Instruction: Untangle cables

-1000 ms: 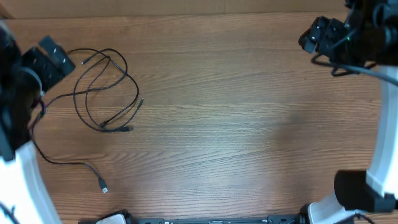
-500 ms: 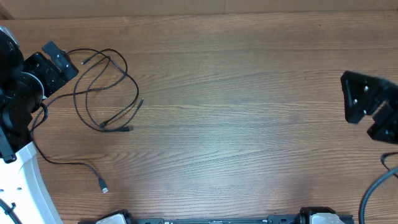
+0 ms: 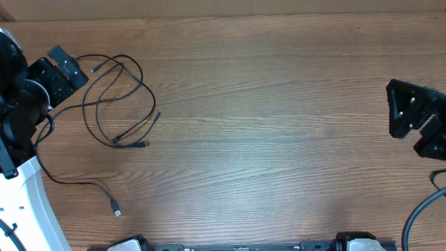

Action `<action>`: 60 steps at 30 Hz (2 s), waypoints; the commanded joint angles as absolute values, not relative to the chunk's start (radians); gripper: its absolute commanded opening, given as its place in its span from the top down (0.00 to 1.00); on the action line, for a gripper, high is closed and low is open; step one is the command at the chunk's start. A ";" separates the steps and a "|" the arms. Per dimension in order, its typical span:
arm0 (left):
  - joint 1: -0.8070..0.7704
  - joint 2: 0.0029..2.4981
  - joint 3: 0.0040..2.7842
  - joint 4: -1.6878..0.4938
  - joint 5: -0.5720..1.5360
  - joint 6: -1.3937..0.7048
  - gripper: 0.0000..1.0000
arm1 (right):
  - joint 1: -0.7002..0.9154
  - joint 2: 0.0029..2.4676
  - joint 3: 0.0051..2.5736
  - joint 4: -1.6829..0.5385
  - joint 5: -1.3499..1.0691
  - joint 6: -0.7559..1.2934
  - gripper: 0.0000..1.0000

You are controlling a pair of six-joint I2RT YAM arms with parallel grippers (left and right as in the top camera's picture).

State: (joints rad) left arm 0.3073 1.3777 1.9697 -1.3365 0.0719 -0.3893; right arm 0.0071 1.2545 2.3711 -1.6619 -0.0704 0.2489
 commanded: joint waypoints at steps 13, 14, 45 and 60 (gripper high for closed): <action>0.299 1.381 1.968 -1.335 0.078 -0.396 0.00 | 0.011 0.832 1.418 -0.831 -0.121 0.234 0.00; 0.299 1.381 1.968 -1.335 0.078 -0.396 0.00 | 0.011 0.800 1.340 -0.765 -0.121 0.234 0.00; 0.299 1.381 1.968 -1.335 0.078 -0.396 0.01 | 0.096 0.048 0.079 -0.020 -0.107 0.238 0.00; 0.299 1.381 1.968 -1.335 0.078 -0.396 0.00 | 0.096 0.002 0.019 -0.093 -0.106 0.237 0.00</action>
State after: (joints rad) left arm 0.3073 1.3777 1.9686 -1.3365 0.0723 -0.3893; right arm 0.0925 0.0128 0.0559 -0.1486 -0.1070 0.2348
